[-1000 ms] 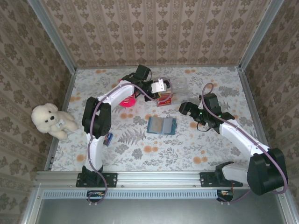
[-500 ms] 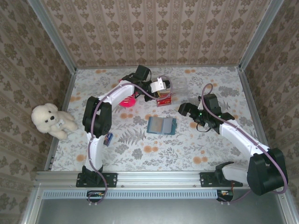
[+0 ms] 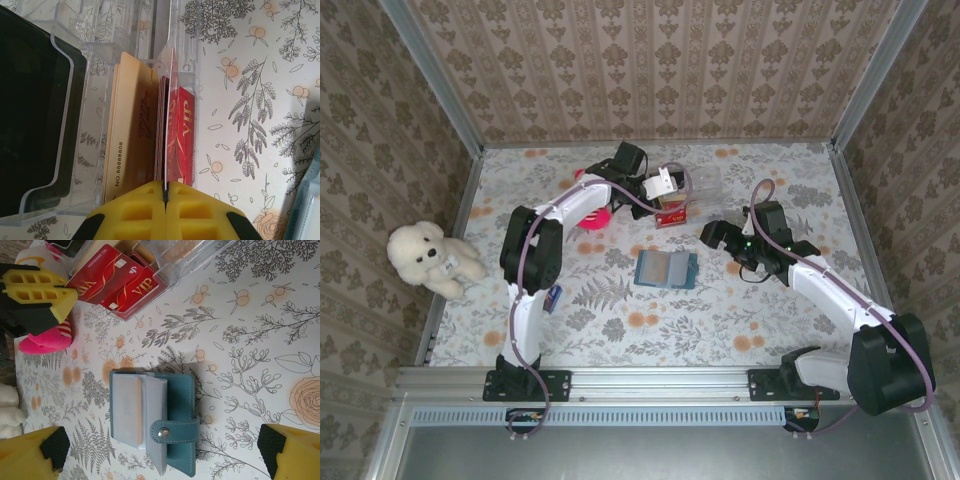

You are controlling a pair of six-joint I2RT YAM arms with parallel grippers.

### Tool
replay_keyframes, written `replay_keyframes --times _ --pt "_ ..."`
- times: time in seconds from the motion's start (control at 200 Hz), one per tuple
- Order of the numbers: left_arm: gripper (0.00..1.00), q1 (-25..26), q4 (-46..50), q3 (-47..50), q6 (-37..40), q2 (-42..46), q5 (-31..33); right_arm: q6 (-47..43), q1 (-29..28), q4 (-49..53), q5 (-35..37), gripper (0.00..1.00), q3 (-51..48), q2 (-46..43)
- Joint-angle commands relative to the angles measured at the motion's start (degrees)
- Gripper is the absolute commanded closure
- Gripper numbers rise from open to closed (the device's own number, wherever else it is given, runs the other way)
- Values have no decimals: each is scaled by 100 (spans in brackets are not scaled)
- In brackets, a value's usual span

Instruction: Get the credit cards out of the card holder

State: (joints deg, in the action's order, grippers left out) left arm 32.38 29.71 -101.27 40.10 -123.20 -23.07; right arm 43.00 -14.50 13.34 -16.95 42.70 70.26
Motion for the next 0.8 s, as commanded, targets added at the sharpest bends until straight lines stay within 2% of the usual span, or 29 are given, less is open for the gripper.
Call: replay_keyframes --times 0.0,0.185,0.53,0.68,0.79 --pt "100 5 -150 46 -142 96 103 92 31 -96 -96 0 -47 58" --pt "100 30 -115 5 -226 -112 92 112 35 -142 -142 0 -78 41" --pt "89 81 -80 -54 -142 -273 38 96 41 -104 -142 0 -105 -82" --pt "76 83 -88 -30 -128 -202 166 102 51 -99 -151 0 -105 -142" --pt "71 41 -44 -19 -177 -1 56 90 47 -136 -230 0 -96 -155"
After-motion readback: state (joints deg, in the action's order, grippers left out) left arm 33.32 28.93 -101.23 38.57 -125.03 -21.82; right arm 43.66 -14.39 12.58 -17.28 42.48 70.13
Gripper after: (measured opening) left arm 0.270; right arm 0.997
